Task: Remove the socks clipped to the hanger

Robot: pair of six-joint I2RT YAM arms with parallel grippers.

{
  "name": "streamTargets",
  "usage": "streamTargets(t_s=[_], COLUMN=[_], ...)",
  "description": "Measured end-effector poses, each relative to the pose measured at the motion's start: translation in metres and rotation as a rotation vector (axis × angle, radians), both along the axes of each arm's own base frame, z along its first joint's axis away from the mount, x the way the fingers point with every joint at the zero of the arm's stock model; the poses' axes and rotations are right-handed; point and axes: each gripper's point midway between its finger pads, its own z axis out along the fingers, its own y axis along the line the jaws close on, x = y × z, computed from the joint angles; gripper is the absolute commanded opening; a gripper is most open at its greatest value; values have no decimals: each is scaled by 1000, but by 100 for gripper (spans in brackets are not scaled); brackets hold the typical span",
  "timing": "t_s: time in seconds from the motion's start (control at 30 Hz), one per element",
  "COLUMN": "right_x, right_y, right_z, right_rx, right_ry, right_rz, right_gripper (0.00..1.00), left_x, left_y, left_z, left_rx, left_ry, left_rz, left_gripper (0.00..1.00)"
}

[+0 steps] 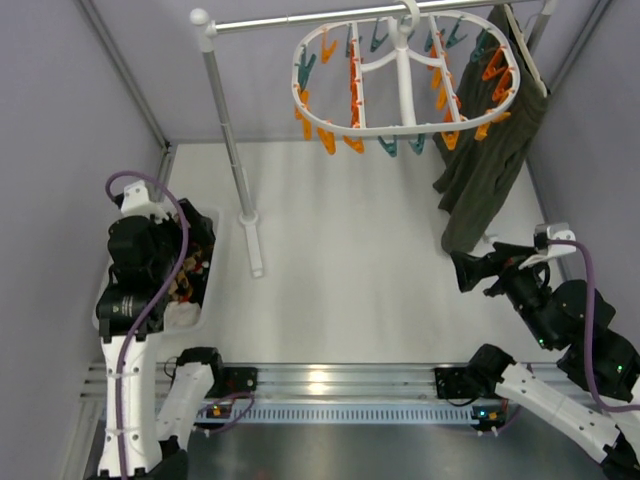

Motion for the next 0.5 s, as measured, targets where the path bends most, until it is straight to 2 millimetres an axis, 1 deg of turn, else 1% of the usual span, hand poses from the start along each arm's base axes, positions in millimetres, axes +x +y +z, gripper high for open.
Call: streamTargets(t_s=[0.17, 0.3, 0.4, 0.5], right_x=[0, -1, -4, -5], right_y=[-27, -47, -59, -66], right_z=[-1, -3, -5, -9], right_rx=[-57, -103, -136, -164], right_ry=[26, 45, 60, 73], right_rz=[-117, -193, -238, -263], right_gripper=[100, 100, 99, 100], left_x=[-31, -59, -74, -85], left_y=[-23, -27, -30, -36], left_z=[0, 6, 11, 13], left_rx=[70, 99, 102, 96], left_ry=[1, -42, -78, -102], left_rz=[-116, -152, -180, -222], left_gripper=[99, 99, 99, 99])
